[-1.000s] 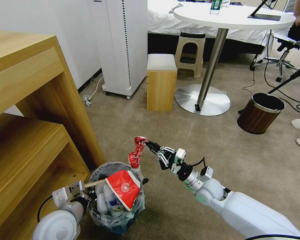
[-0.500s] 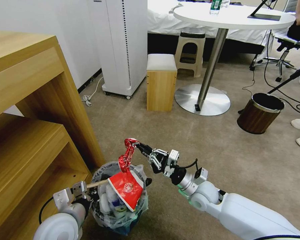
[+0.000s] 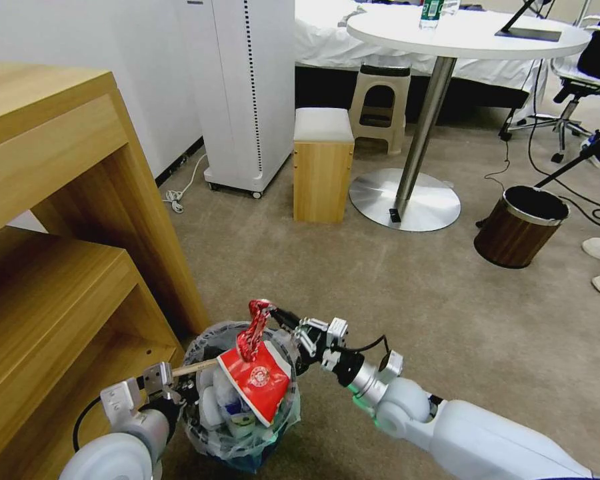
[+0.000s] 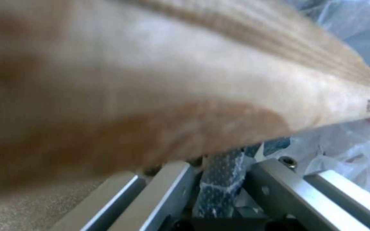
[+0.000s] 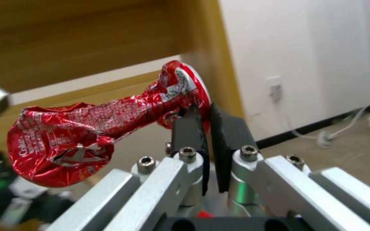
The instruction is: Pick up the trash bin and place the garbage on the floor into it.
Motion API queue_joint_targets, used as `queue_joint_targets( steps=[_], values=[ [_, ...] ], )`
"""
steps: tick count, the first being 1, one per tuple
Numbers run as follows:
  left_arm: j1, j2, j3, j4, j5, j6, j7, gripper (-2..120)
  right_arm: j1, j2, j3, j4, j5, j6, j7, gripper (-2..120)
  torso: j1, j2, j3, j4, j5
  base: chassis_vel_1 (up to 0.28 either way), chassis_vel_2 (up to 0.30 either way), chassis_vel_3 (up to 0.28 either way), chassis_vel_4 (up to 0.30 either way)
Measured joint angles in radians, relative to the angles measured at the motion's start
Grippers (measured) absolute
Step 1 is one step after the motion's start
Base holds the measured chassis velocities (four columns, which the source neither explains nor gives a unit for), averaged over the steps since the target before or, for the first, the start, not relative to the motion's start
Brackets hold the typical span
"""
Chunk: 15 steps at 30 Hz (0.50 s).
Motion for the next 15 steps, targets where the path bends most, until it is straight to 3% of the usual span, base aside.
queue_joint_targets(
  steps=[11, 15],
  values=[
    [-0.003, -0.009, 0.003, 0.003, 0.011, -0.001, 0.002, 0, 0.002, -0.047, -0.091, 0.037, 0.038, 0.009, -0.028, 3, 0.000, 0.000, 0.000, 0.0000, 0.0000, 0.000, 0.000, 0.000, 0.000],
    [-0.007, -0.012, 0.008, 0.008, 0.017, -0.003, 0.007, 0, -0.001, -0.068, -0.126, 0.070, 0.083, 0.010, 0.008, 3, 0.000, 0.000, 0.000, -0.0001, 0.0000, 0.000, 0.000, 0.000, 0.000]
  ],
)
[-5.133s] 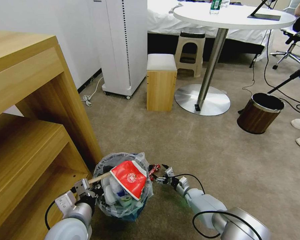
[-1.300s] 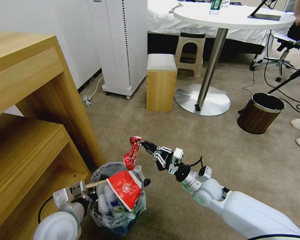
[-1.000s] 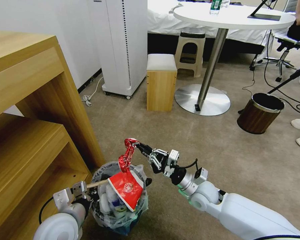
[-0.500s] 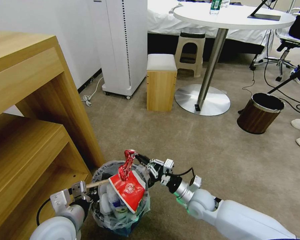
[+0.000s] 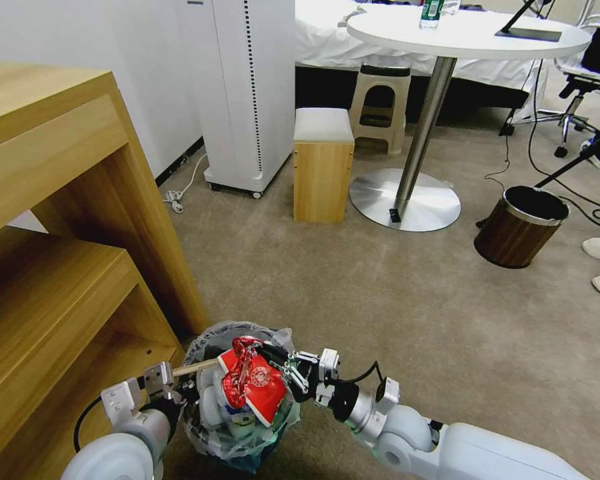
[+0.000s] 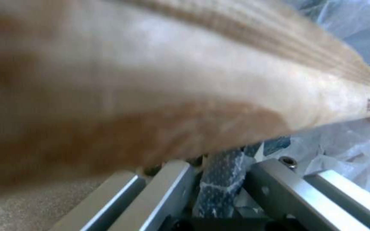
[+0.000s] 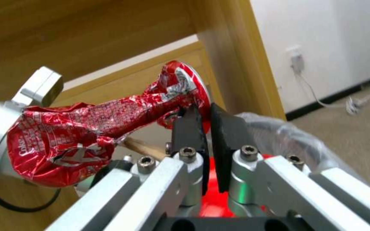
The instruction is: Pick up the trash bin and place the garbage on the floor into it.
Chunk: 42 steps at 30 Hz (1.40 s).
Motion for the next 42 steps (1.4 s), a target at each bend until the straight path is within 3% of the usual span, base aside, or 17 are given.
queue_joint_targets(
  steps=[21, 28, 32, 40, 42],
  values=[
    [0.020, 0.002, -0.003, -0.009, 0.013, -0.007, 0.017, 0, -0.043, 0.061, -0.016, -0.070, 0.023, -0.005, 0.150, 3, 0.000, 0.000, 0.000, 0.0000, 0.0000, 0.000, 0.000, 0.000, 0.000],
    [0.023, 0.002, -0.005, -0.010, 0.015, -0.008, 0.019, 0, -0.042, 0.067, -0.019, -0.069, 0.017, -0.011, 0.184, 25, 0.000, 0.000, 0.000, 0.0000, 0.0000, 0.000, 0.000, 0.000, 0.000],
    [0.018, -0.002, -0.003, -0.004, 0.016, -0.009, 0.019, 0, -0.047, 0.063, -0.019, -0.038, 0.014, -0.012, 0.184, 46, 0.000, 0.000, 0.000, 0.0000, 0.0000, 0.000, 0.000, 0.000, 0.000],
    [0.022, -0.011, -0.004, -0.003, 0.024, -0.009, 0.021, 0, -0.049, 0.060, -0.023, 0.001, 0.003, -0.013, 0.181, 66, 0.000, 0.000, 0.000, 0.0000, 0.0000, 0.000, 0.000, 0.000, 0.000],
    [0.024, -0.008, -0.012, -0.003, 0.022, -0.008, 0.016, 0, -0.049, 0.058, -0.026, 0.020, -0.007, -0.014, 0.179, 80, 0.000, 0.000, 0.000, 0.0000, 0.0000, 0.000, 0.000, 0.000, 0.000]
  ],
)
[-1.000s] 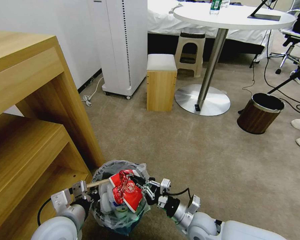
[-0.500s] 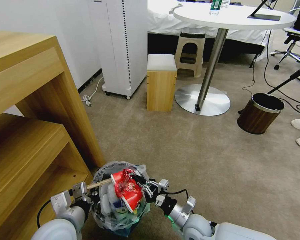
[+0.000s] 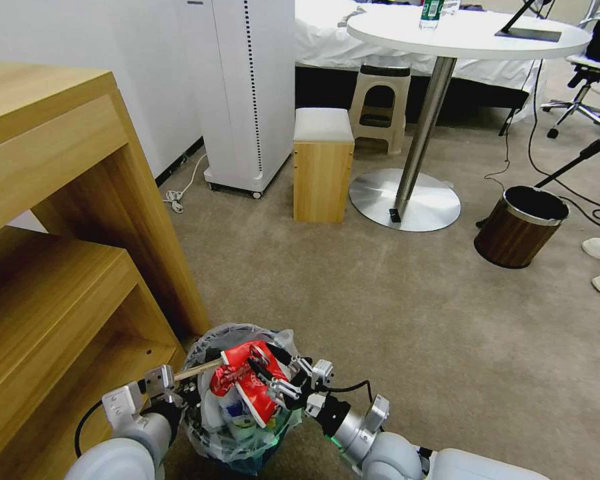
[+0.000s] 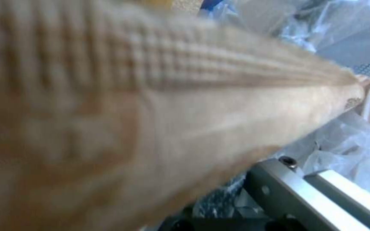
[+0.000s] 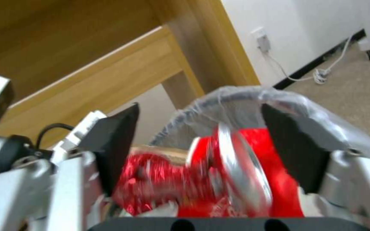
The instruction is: Pick up the trash bin and place the garbage on the floor into it.
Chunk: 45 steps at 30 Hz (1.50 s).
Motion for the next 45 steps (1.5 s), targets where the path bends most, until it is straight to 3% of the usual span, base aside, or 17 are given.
queue_joint_targets(
  steps=[2, 4, 8, 23, 29, 35, 45],
  values=[
    [0.001, 0.002, -0.001, 0.000, -0.002, 0.000, -0.002, 0, 0.000, -0.001, 0.001, 0.004, -0.001, 0.000, 0.000, 82, 0.000, 0.000, 0.000, 0.0000, 0.0000, 0.000, 0.000, 0.000, 0.000],
    [0.005, 0.009, -0.005, 0.000, -0.010, 0.003, -0.009, 0, -0.003, -0.006, 0.019, 0.026, -0.002, 0.000, 0.000, 94, 0.000, 0.000, 0.000, 0.0000, 0.0000, 0.000, 0.000, 0.000, 0.000],
    [0.006, 0.011, -0.006, 0.000, -0.026, 0.007, -0.019, 0, -0.009, -0.012, 0.043, 0.037, -0.003, 0.000, -0.001, 100, 0.000, 0.000, 0.000, 0.0000, 0.0000, 0.000, 0.000, 0.000, 0.000],
    [0.018, 0.020, -0.006, -0.002, -0.031, 0.011, -0.024, 0, -0.033, -0.015, 0.099, 0.058, 0.002, 0.000, 0.009, 100, 0.000, 0.000, 0.000, 0.0000, 0.0000, 0.000, 0.000, 0.000, 0.000],
    [0.029, 0.063, -0.031, -0.015, -0.094, 0.031, -0.043, 0, -0.063, -0.041, 0.156, 0.074, 0.007, 0.000, 0.008, 100, 0.000, 0.000, 0.000, 0.0001, 0.0000, 0.000, 0.000, 0.000, 0.000],
    [0.019, 0.130, -0.052, -0.015, -0.224, 0.048, -0.100, 0, -0.146, -0.085, 0.250, 0.100, -0.011, 0.011, -0.002, 100, 0.000, 0.000, 0.000, -0.0001, 0.0001, 0.000, 0.000, 0.000, 0.000],
    [-0.039, 0.192, -0.037, 0.083, -0.313, 0.032, -0.130, 0, -0.289, -0.131, 0.420, 0.101, -0.058, 0.049, -0.045, 100, 0.000, 0.000, 0.000, -0.0001, 0.0000, 0.000, 0.000, 0.000, 0.000]
  ],
)
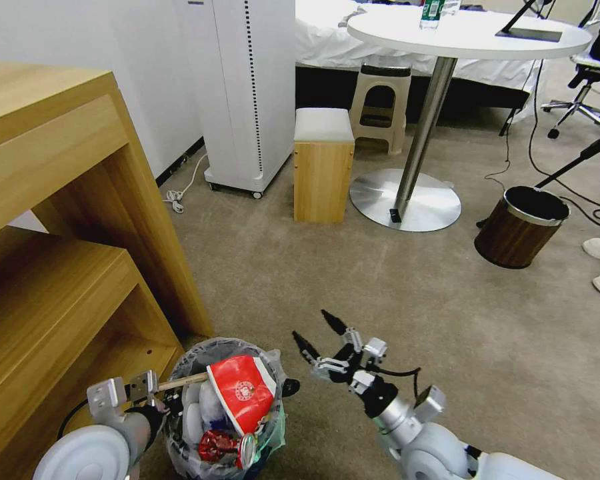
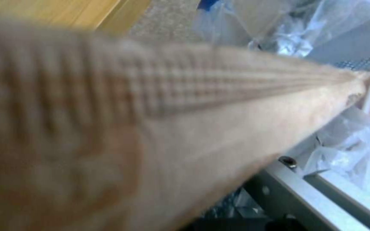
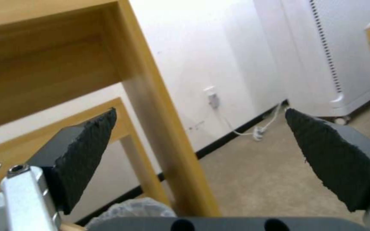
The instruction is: Pick up the trash bin and place the garbage on the floor into it.
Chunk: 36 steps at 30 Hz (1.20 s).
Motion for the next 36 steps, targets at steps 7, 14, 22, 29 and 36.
queue_joint_targets(
  steps=[7, 14, 22, 29, 36],
  values=[
    [-0.038, 0.001, 0.009, 0.072, -0.028, -0.019, -0.003, 0, -0.102, 0.013, 0.135, -0.029, -0.007, 0.012, -0.017, 100, 0.000, 0.000, 0.000, 0.0005, 0.0015, 0.000, 0.000, 0.000, 0.000],
    [-0.045, -0.001, 0.015, 0.090, -0.029, -0.027, -0.002, 0, -0.177, 0.031, 0.224, -0.046, -0.008, 0.022, -0.038, 100, 0.000, 0.000, 0.000, 0.0003, 0.0008, 0.000, 0.000, 0.000, 0.000],
    [-0.046, -0.008, 0.025, 0.089, -0.028, -0.039, 0.003, 23, -0.195, 0.055, 0.248, -0.059, -0.022, 0.026, -0.046, 100, 0.000, 0.000, 0.000, 0.0000, -0.0006, 0.000, 0.000, 0.000, 0.000],
    [-0.041, -0.013, 0.024, 0.073, -0.006, -0.047, 0.018, 48, -0.207, 0.064, 0.259, -0.060, -0.035, 0.026, -0.046, 100, 0.000, 0.000, 0.000, -0.0001, -0.0010, 0.000, 0.000, 0.000, 0.000],
    [-0.024, -0.019, 0.008, 0.040, 0.019, -0.057, 0.024, 73, -0.212, 0.074, 0.260, -0.060, -0.046, 0.026, -0.046, 100, 0.000, 0.000, 0.000, 0.0000, -0.0002, 0.000, 0.000, 0.000, 0.000]
  ],
)
